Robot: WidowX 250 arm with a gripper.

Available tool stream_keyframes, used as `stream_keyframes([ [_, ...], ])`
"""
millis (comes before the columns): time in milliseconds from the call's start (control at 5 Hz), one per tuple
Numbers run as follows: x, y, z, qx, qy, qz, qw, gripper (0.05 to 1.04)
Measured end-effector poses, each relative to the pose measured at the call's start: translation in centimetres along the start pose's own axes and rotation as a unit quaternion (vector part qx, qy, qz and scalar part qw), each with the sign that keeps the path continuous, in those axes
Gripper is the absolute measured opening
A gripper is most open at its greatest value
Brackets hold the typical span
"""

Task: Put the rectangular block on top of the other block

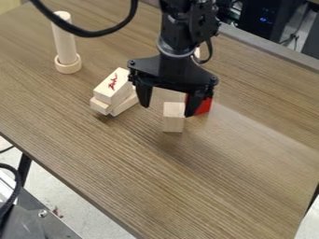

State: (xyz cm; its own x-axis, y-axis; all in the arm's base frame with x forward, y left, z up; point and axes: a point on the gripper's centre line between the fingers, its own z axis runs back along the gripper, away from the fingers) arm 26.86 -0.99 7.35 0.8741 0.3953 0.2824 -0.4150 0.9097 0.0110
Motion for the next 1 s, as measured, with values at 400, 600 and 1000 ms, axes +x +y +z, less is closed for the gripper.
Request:
stream_keyframes([
  [400, -0.5, 0.0, -0.6, -0.002, 0.014, 0.007, 0.9999, 1.001],
  [600, -0.8, 0.0, -1.7, 0.008, 0.026, 0.0, 0.9996, 1.001],
  [1000, -0.2, -0.6, -2.5, 0.003, 0.025, 0.004, 0.9997, 1.001],
])
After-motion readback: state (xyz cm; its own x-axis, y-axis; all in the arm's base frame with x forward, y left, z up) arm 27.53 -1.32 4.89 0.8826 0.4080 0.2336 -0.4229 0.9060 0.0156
